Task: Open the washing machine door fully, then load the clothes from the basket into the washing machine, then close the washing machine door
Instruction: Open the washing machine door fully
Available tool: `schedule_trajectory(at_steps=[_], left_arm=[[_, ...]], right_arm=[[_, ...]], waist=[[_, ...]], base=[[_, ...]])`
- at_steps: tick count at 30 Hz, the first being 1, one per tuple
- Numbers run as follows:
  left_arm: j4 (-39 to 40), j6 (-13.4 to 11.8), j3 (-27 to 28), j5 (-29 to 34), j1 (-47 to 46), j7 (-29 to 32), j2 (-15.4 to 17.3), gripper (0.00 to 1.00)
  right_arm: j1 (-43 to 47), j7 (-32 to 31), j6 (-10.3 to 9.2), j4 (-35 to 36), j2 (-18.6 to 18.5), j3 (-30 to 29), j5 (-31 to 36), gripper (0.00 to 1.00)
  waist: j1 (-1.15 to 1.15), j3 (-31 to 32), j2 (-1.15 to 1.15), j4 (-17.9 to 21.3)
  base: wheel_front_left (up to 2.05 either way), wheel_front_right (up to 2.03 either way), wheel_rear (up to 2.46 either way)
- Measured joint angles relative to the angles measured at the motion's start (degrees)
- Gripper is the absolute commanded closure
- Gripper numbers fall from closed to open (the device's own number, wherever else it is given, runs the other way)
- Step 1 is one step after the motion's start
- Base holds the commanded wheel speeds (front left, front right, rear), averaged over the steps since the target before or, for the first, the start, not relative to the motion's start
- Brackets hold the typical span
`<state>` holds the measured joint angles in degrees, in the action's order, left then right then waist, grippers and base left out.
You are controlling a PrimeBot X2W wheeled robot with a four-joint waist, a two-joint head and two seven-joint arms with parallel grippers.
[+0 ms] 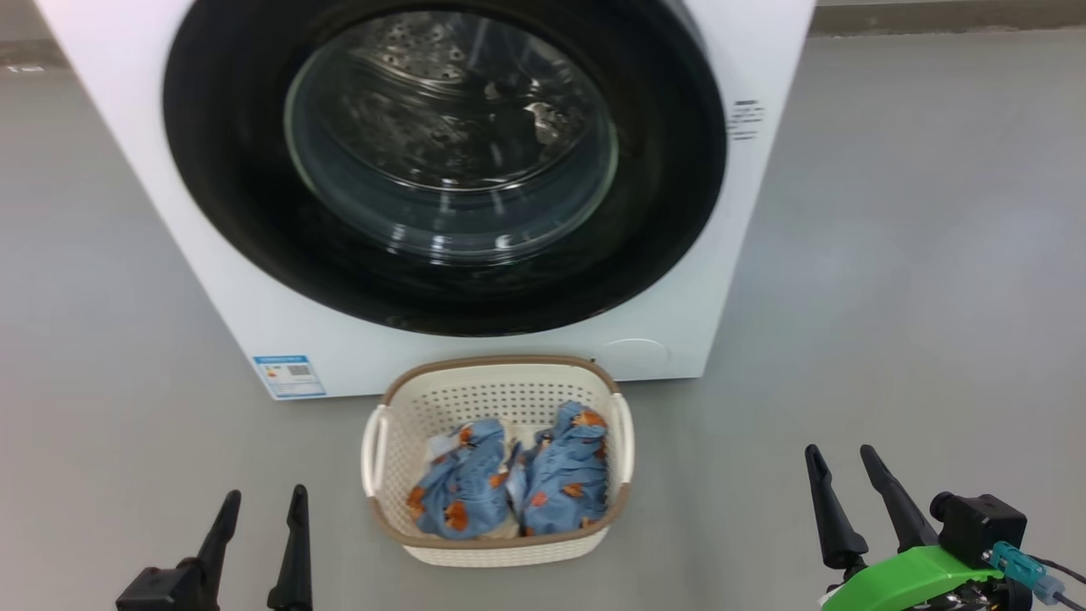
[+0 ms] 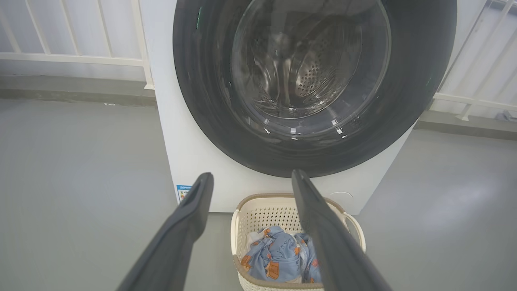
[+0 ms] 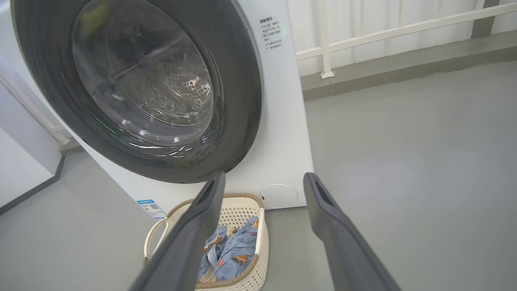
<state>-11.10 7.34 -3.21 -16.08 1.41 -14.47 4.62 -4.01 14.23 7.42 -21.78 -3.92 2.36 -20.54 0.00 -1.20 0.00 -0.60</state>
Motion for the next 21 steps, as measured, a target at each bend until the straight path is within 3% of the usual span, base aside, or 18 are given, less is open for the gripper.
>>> schedule_trajectory(at_steps=[8, 13, 21], left_arm=[[-0.01, 0.01, -0.03, 0.01, -0.01, 0.00, -0.07, 0.00], [0.44, 0.01, 0.18, -3.50, -0.01, 0.00, -0.18, 0.00], [1.25, 0.04, 1.16, -5.37, -0.04, -0.10, 0.24, 0.00]], right_arm=[[0.00, 0.00, 0.00, 0.04, 0.00, -0.02, 0.29, 0.00], [-0.01, 0.00, 0.00, 0.07, 0.00, -0.07, 0.33, 0.00], [-0.02, 0.00, 0.00, 0.07, 0.01, -0.20, 0.33, 0.00]], waist=[[0.00, -0.42, 0.00, 0.03], [0.00, -0.60, 0.00, 0.20], [0.00, -1.21, 0.00, 0.39]], base=[[1.23, 1.23, -2.46], [1.19, 1.04, -2.23], [0.55, 0.55, -1.09]])
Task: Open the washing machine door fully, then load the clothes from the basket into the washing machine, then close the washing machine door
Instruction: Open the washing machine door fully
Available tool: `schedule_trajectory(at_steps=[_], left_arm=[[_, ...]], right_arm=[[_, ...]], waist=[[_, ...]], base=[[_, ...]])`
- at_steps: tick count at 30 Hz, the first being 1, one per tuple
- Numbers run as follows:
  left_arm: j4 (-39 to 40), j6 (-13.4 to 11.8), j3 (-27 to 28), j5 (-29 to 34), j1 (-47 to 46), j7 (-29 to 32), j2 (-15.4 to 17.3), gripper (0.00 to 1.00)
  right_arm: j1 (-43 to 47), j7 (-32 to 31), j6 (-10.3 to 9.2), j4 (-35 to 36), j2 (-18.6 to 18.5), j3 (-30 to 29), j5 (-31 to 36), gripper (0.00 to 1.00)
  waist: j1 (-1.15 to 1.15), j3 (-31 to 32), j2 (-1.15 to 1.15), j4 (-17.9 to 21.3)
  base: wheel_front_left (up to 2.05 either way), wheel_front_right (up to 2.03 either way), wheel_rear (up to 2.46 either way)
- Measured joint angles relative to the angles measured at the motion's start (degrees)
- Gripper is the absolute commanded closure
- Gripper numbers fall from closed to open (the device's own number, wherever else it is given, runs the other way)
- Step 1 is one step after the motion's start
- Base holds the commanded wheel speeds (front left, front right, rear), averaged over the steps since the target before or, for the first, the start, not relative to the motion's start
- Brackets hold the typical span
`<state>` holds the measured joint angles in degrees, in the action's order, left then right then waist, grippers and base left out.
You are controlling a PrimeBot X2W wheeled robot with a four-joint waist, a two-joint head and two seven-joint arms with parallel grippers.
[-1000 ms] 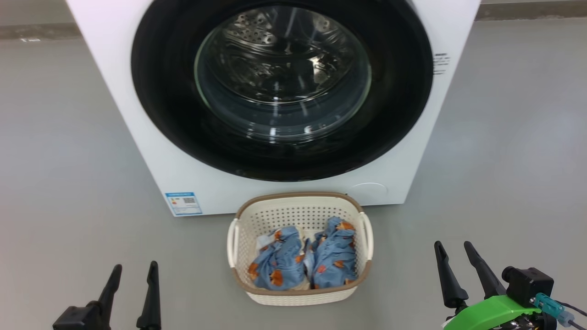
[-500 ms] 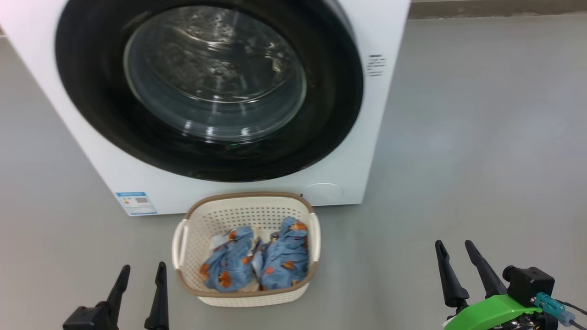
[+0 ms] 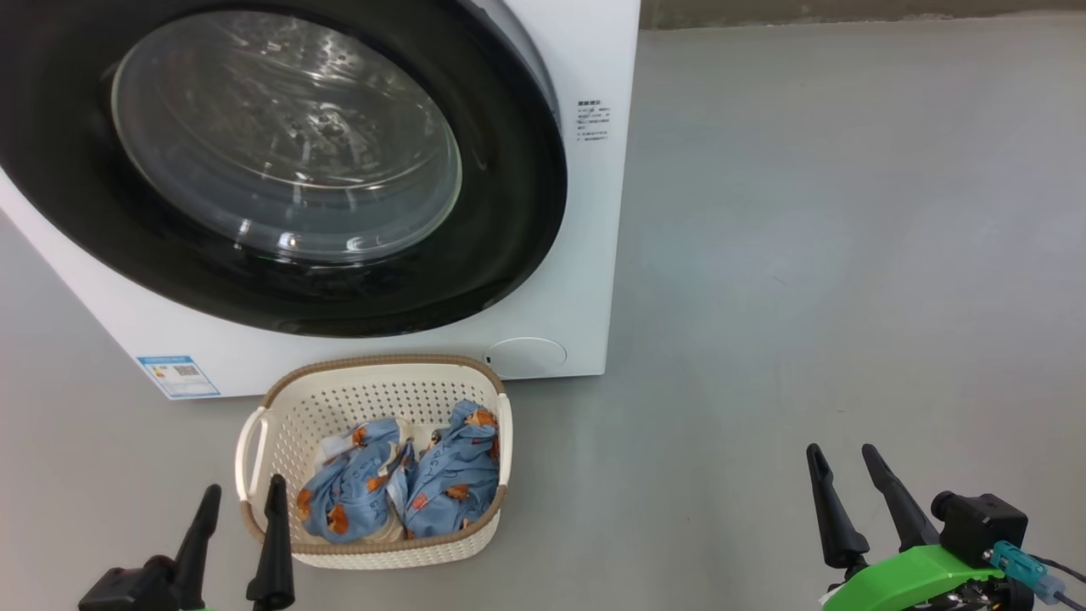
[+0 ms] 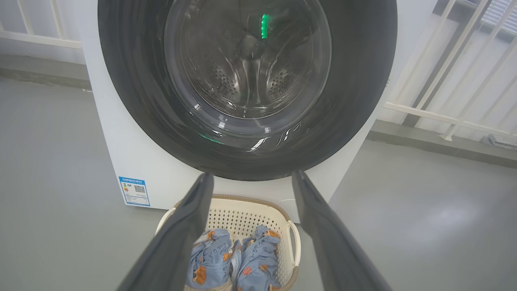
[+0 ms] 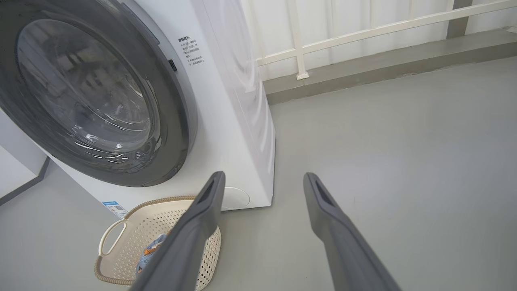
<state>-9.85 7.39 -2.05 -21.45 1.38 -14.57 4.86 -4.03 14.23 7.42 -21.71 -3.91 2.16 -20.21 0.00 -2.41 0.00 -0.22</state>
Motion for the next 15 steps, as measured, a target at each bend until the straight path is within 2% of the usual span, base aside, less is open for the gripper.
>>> schedule_trajectory(at_steps=[13, 14, 15], left_arm=[[-0.01, 0.00, -0.87, -0.08, -0.05, 0.00, 0.01, 0.00], [-0.03, 0.00, -1.03, -0.14, -0.04, 0.00, -0.07, 0.00], [-0.08, 0.00, -1.15, -0.15, -0.01, 0.00, -0.13, 0.00]], right_arm=[[-0.04, 0.00, 0.00, -0.07, 0.15, 0.10, 0.00, 0.00], [-0.09, 0.00, 0.00, -0.07, 0.15, 0.18, -0.01, 0.24], [-0.19, 0.00, 0.00, -0.08, 0.15, 0.27, -0.18, 0.56]], waist=[[0.00, 0.19, 0.00, -0.47], [0.00, 0.22, 0.00, -0.56], [0.00, 0.26, 0.00, -0.67]], base=[[0.02, 0.02, -0.05], [0.00, 0.00, 0.00], [0.00, 0.00, 0.00]])
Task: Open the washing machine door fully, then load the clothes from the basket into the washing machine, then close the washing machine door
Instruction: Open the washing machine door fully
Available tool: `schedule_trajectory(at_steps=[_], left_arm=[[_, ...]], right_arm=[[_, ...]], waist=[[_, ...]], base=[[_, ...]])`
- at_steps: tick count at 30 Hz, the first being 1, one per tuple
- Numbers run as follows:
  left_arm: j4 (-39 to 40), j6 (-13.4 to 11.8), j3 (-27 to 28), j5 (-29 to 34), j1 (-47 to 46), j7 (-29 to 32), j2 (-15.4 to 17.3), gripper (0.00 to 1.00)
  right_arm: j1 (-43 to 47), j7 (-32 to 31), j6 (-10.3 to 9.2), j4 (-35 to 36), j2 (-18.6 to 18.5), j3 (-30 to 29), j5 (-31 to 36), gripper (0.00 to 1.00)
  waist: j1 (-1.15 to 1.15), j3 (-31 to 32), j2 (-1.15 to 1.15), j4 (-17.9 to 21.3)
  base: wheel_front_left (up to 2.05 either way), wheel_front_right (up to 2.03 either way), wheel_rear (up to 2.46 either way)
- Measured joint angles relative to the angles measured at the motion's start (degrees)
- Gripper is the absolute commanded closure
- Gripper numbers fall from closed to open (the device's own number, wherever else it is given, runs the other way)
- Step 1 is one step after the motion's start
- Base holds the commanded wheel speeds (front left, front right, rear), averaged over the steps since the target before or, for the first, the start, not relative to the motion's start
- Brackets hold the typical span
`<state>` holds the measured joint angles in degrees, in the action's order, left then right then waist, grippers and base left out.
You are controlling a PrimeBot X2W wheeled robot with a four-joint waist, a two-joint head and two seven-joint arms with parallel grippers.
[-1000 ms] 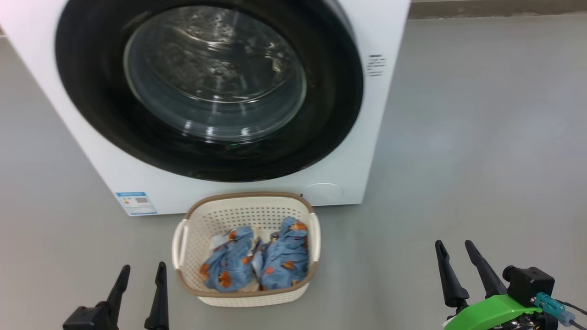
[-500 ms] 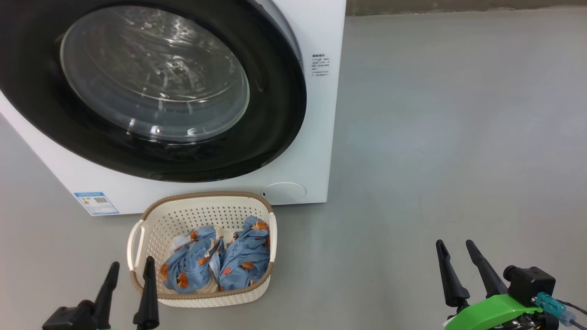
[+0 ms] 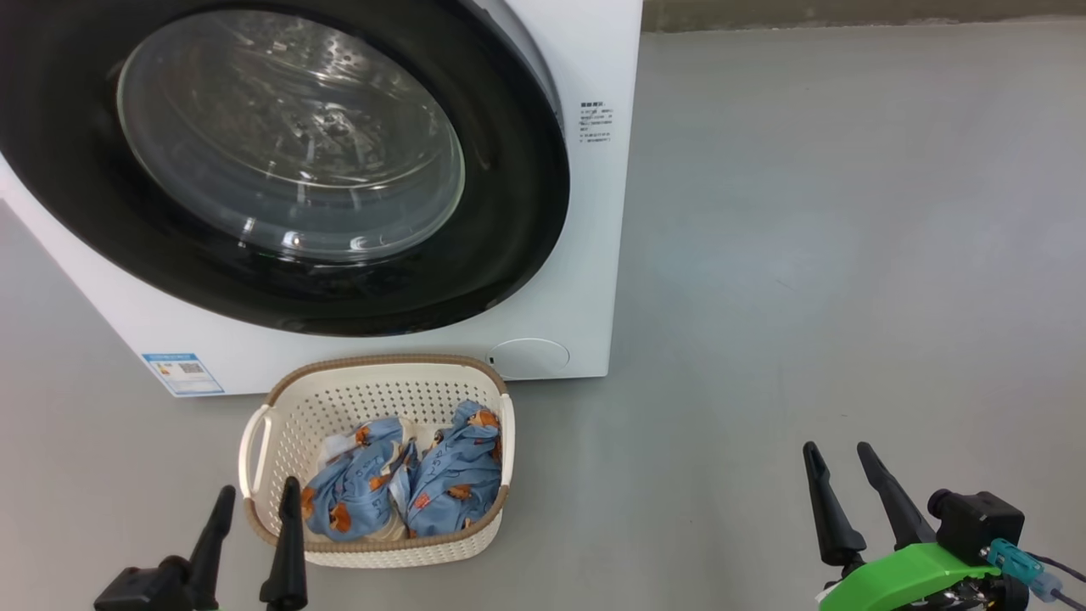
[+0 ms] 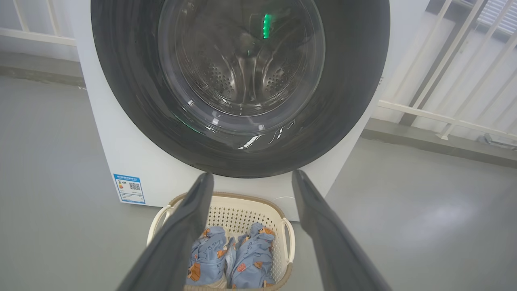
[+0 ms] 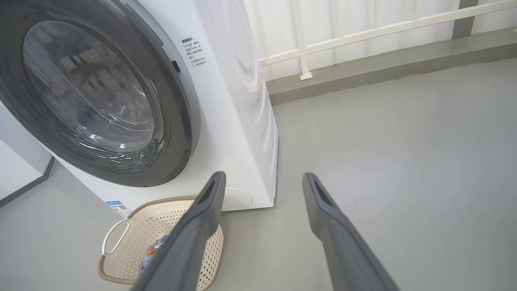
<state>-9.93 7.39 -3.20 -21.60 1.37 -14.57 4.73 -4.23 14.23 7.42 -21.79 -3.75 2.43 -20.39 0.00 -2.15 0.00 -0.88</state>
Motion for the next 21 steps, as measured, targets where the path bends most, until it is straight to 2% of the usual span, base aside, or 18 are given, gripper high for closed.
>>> schedule_trajectory(at_steps=[2, 3, 11, 21], left_arm=[[-0.04, 0.00, -0.25, -0.01, 0.05, 0.00, -0.13, 0.00], [-0.05, 0.00, -0.42, -0.01, 0.05, 0.00, -0.20, 0.00], [-0.42, 0.00, -1.36, -0.43, 0.06, 0.00, -0.48, 0.00], [-0.86, 0.00, -3.25, -1.02, -0.16, -0.01, -0.90, 0.00]], right_arm=[[-0.36, 0.00, 0.00, -0.03, 0.00, 0.15, -0.75, 0.79], [-0.62, 0.00, 0.00, -0.04, 0.00, 0.23, -1.32, 1.00], [-6.11, 0.00, 0.00, -1.12, 0.12, 1.62, -11.27, 1.00], [-15.69, 0.08, 0.00, -1.83, -1.11, 4.39, -32.31, 1.00]], waist=[[0.00, 0.08, 0.00, -0.25], [0.00, 0.10, 0.00, -0.39], [0.00, 0.09, 0.00, -1.56], [0.00, -0.74, 0.00, -3.97]], base=[[0.00, 0.00, 0.00], [0.00, 0.00, 0.00], [0.00, 0.00, 0.00], [0.00, 0.00, 0.00]])
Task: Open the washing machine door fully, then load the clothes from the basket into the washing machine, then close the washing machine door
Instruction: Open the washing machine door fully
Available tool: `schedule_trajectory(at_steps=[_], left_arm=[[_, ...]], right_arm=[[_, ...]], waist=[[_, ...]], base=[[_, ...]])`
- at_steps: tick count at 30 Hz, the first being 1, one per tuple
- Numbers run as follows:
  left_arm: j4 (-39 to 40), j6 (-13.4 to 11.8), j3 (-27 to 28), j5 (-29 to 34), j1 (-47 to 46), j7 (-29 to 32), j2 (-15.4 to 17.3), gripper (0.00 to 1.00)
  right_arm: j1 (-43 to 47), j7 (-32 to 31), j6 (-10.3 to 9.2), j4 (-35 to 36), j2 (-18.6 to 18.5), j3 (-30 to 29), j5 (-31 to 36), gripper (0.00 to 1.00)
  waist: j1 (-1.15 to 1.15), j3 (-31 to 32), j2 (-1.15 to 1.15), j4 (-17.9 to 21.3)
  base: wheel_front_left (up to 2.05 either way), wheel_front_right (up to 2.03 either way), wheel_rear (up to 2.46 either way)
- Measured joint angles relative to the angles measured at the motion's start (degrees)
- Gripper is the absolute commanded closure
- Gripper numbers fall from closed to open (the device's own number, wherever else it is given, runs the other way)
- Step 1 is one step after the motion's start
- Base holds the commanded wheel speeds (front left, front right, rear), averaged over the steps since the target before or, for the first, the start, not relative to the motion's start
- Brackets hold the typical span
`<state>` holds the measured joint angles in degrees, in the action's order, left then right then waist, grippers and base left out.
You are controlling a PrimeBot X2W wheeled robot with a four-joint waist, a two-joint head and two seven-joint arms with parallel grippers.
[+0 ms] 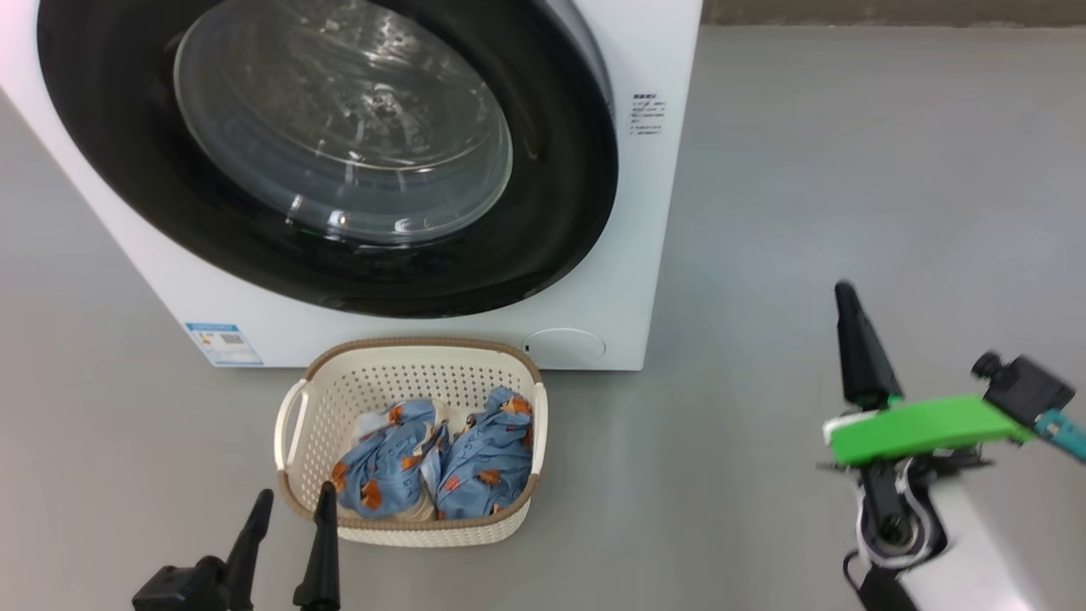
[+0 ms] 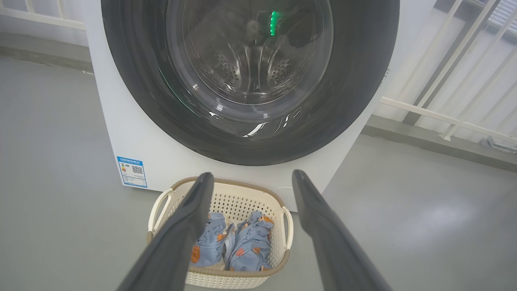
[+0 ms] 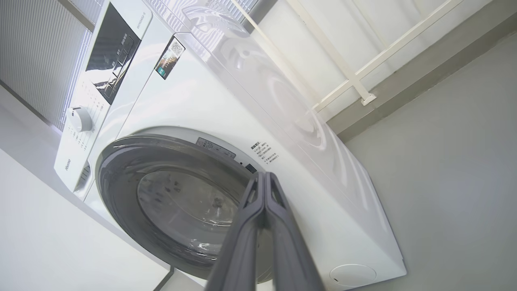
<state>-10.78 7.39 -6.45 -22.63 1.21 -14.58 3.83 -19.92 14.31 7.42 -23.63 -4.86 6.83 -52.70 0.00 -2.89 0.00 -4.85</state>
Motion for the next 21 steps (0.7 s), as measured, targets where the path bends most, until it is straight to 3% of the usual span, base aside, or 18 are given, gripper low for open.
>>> schedule_trajectory(at_steps=[10, 21], left_arm=[[0.07, 0.00, -2.11, -0.94, -3.12, -0.03, -0.89, 0.00], [0.05, 0.00, -4.69, -2.90, -6.68, -0.04, -1.16, 0.00]], right_arm=[[-10.71, -2.93, -0.01, 1.00, -8.06, 5.84, -25.25, 1.00], [-19.89, -15.84, -0.01, 2.19, -13.71, 6.92, -37.76, 1.00]], waist=[[0.00, -3.68, 0.00, -2.82], [0.00, -8.78, 0.00, -5.56]], base=[[0.00, 0.00, 0.00], [0.00, 0.00, 0.00]])
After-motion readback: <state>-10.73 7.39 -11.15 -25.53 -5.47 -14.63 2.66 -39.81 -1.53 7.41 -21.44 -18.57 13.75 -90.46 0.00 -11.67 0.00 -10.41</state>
